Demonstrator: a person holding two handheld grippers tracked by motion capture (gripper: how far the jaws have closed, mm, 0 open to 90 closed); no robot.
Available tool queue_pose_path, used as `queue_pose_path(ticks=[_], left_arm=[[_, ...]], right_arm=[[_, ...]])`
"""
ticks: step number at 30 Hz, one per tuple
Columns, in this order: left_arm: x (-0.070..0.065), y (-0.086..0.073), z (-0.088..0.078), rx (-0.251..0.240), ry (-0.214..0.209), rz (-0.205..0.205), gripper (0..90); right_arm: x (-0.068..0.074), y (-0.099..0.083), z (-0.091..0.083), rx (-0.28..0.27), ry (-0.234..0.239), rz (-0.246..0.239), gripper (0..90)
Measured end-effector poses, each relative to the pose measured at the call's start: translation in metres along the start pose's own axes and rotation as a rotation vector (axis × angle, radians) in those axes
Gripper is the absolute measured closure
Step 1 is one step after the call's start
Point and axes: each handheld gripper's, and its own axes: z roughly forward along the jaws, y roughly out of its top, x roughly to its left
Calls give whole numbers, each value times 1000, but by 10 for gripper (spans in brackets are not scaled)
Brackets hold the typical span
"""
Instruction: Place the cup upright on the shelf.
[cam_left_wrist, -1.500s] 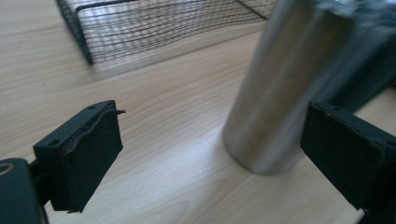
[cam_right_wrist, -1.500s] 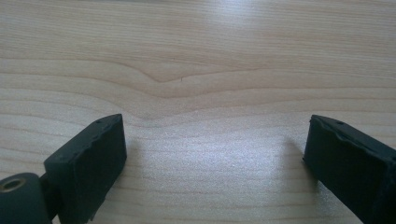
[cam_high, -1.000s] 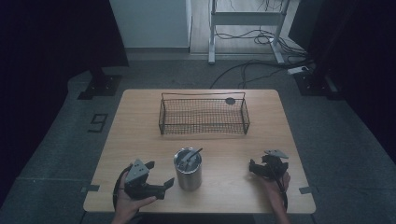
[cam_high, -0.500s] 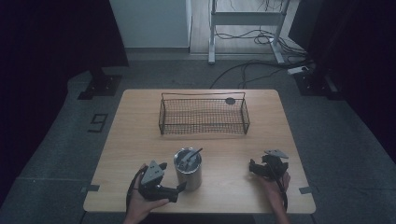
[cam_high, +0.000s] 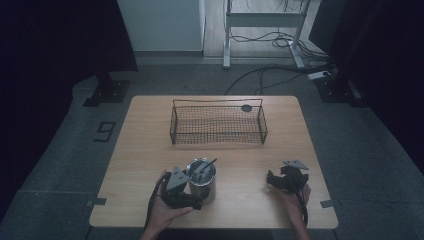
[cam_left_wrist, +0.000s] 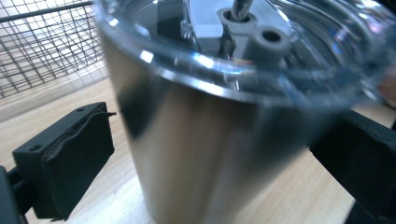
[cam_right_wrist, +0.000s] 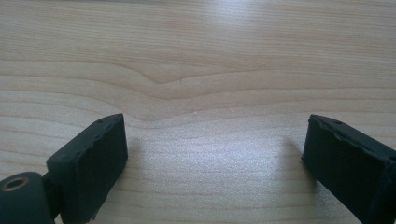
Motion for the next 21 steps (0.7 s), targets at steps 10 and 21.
queue_pose_path(ticks=[10,21], left_arm=[[-4,1,18,-17,31,18,23],[-7,-3,18,-53,58,32,35]], right_arm=[[0,0,0,-1,-1,-2,65],[0,0,0,-2,-2,2,71]])
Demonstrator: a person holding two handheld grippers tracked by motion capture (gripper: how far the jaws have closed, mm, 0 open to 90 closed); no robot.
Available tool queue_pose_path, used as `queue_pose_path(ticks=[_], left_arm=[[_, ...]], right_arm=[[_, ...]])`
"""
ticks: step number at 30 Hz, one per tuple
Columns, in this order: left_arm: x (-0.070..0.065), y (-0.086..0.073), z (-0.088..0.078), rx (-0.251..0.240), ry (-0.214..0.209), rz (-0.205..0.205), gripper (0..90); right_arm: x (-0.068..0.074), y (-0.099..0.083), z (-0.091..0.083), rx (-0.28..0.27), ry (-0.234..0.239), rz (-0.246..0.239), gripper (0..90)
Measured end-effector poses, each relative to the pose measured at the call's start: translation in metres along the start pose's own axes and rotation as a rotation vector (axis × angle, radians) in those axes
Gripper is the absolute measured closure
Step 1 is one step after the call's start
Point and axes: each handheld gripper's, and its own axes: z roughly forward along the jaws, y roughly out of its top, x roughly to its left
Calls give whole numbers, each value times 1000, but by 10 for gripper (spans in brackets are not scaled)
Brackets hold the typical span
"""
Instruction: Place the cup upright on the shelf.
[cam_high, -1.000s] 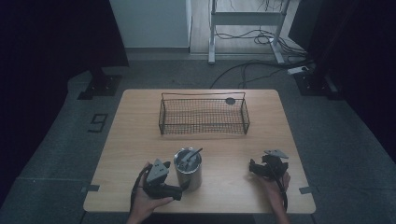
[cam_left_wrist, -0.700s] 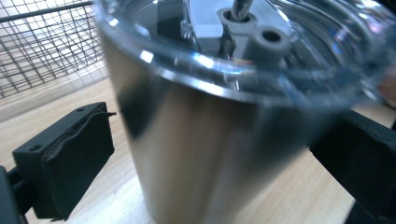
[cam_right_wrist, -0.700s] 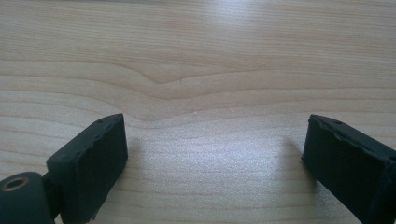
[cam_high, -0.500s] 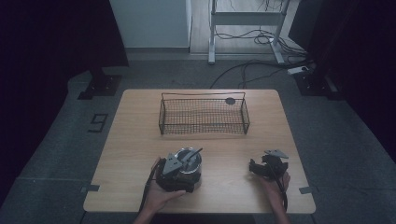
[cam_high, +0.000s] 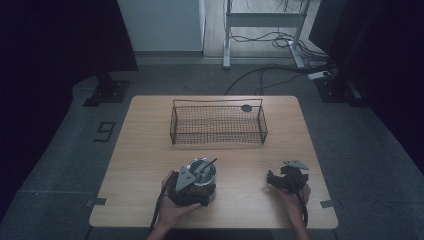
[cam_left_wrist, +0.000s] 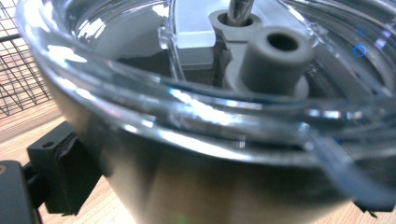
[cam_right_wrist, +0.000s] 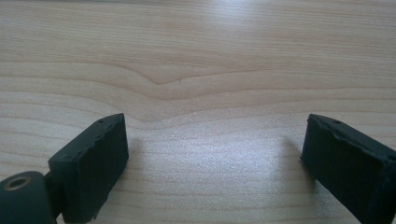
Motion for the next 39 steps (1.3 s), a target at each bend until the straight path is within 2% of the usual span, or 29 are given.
queue_pose_path(ticks=[7,13,15,16,19,21,22,24,30,39], left_arm=[[-2,0,0,-6,-7,10,37],[-2,3,-4,-19,-18,-8,38],[0,6,-7,-32,-8,-15,38],[2,9,-10,-52,-9,-42,38],[3,15,-14,-69,-12,-60,38],[3,21,-17,-73,7,-48,38],[2,26,-19,-75,31,-35,39],[2,29,-20,-77,40,-34,39],[8,38,-25,-90,55,-68,39],[19,52,-25,-106,83,-77,39]], right_arm=[[0,0,0,-1,-8,9,75],[0,0,0,-4,-9,10,81],[0,0,0,-5,-10,10,81],[0,0,0,-5,-9,8,82],[0,0,0,-5,-8,9,82],[0,0,0,-3,-7,7,83],[0,0,0,-4,-5,7,84],[0,0,0,-4,-5,7,85],[0,0,0,-3,-7,8,86],[0,0,0,-6,-11,11,92]])
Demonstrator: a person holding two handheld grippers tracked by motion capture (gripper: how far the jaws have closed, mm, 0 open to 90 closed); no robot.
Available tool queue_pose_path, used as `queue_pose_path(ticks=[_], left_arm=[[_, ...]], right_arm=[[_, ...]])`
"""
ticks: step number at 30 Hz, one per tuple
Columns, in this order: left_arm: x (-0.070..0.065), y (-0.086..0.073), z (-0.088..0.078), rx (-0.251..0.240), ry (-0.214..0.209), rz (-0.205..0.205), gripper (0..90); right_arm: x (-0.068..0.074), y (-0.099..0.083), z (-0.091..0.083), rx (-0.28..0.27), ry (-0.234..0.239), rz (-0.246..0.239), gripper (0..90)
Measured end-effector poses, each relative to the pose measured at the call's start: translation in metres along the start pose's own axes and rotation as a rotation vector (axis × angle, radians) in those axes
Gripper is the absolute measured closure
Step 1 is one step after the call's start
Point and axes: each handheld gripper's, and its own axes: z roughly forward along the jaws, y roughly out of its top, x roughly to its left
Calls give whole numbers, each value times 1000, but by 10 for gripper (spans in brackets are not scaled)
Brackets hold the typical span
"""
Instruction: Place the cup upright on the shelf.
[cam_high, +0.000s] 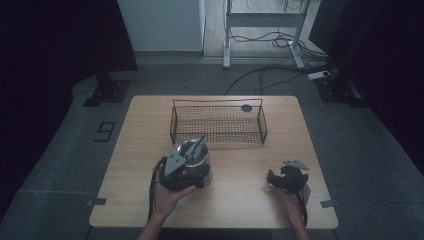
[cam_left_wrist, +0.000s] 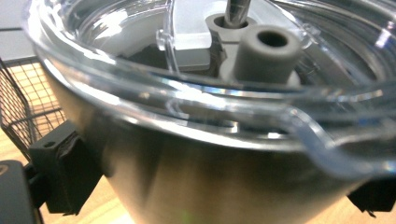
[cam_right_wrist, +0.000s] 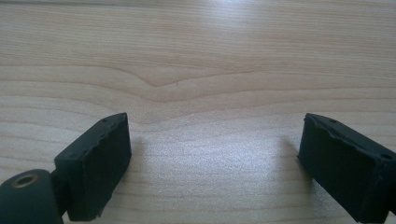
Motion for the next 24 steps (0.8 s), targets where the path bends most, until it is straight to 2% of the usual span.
queue_pose_path(ticks=[18,24], left_arm=[[8,24,18,-24,13,-27,39],[8,30,27,-16,16,-17,39]], right_arm=[[0,0,0,-4,-4,2,99],[0,0,0,-4,-4,1,101]])
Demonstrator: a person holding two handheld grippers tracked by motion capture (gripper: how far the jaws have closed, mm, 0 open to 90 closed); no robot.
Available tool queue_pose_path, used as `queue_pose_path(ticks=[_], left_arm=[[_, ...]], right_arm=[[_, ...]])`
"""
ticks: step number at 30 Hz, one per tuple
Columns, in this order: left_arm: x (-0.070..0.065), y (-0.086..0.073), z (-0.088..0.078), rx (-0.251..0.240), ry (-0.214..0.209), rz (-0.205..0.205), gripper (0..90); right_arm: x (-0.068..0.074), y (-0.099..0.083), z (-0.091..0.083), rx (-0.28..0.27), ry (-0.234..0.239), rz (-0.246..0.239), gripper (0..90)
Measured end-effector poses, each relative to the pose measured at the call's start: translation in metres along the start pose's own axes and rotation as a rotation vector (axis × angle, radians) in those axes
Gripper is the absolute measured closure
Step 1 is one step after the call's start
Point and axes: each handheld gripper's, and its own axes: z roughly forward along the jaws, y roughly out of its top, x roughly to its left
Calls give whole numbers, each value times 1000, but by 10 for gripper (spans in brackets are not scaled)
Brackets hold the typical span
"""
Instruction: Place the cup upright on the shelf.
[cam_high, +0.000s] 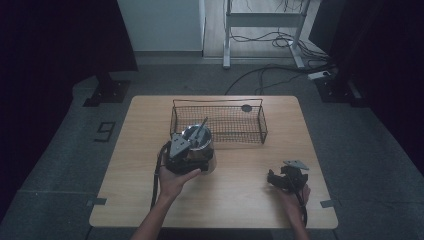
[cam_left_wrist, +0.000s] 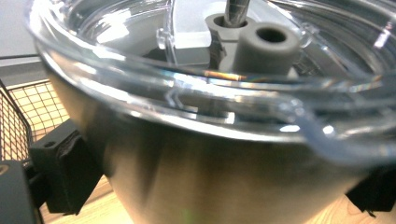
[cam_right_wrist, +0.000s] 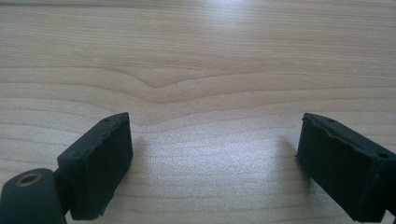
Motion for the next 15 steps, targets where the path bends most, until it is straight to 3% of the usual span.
queue_pose_path(ticks=[15], left_arm=[[9,14,15,1,16,6,39]], right_arm=[[0,0,0,0,0,0,101]])
